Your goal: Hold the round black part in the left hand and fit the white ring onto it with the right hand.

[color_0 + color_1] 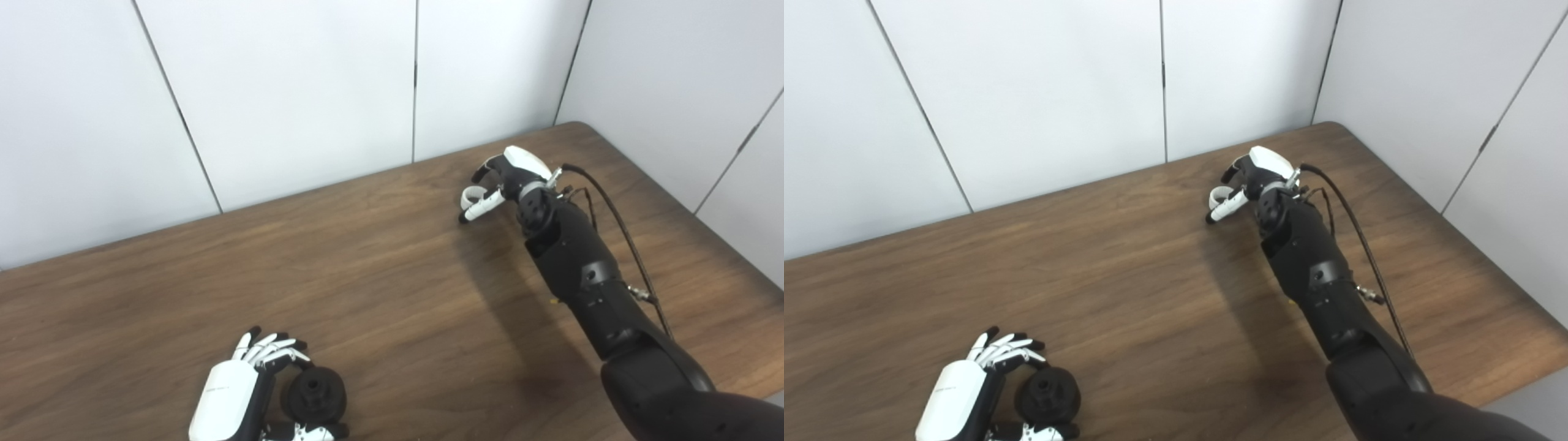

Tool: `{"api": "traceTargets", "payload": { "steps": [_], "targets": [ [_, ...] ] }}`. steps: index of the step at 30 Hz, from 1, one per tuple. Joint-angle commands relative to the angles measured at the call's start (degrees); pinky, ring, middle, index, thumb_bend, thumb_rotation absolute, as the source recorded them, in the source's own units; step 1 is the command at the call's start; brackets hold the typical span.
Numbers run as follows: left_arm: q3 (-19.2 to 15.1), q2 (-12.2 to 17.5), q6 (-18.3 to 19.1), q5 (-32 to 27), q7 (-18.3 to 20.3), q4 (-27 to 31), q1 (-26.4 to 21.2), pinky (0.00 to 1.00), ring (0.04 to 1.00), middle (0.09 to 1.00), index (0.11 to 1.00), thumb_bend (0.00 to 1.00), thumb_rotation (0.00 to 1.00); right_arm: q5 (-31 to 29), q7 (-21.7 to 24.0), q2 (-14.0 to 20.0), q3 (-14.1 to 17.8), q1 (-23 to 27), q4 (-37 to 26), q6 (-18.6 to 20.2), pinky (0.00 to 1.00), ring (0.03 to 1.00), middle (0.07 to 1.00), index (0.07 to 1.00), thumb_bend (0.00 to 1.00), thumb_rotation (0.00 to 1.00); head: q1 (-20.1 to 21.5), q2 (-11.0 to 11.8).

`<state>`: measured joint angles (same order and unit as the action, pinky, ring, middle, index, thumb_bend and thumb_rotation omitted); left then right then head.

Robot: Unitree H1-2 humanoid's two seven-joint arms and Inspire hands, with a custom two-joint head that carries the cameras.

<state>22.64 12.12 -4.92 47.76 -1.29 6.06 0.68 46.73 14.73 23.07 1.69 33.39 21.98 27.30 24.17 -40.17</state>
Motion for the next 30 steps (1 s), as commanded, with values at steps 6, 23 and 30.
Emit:
{"api": "traceTargets", "payload": {
  "steps": [6, 23, 30],
  "targets": [
    [-0.38, 1.33, 1.47, 0.98, 1.37, -0.36, 1.72, 0.99, 0.847, 0.754, 0.486, 0.52, 0.05, 0.92, 0.92, 2.22, 1.36, 1.59, -3.14, -0.41, 0.97, 1.0, 0.922, 0.673, 0.85, 0.24, -0.37, -0.51],
    [-0.59, 1.28, 1.16, 0.9, 1.3, 0.02, 2.0, 0.99, 0.848, 0.755, 0.485, 0.52, 0.05, -0.37, 0.42, 1.51, 1.22, 0.65, -3.42, -0.4, 1.0, 0.994, 0.854, 0.503, 0.56, 0.15, -0.42, -1.07],
    [-0.55, 1.09, 1.62, 1.08, 1.66, 0.21, 1.97, 0.99, 0.851, 0.756, 0.486, 0.52, 0.05, -0.52, -0.59, 1.51, 0.86, 0.03, -3.14, -0.39, 0.95, 0.952, 0.834, 0.486, 0.53, 0.14, -0.58, -1.02]
  ]
}}
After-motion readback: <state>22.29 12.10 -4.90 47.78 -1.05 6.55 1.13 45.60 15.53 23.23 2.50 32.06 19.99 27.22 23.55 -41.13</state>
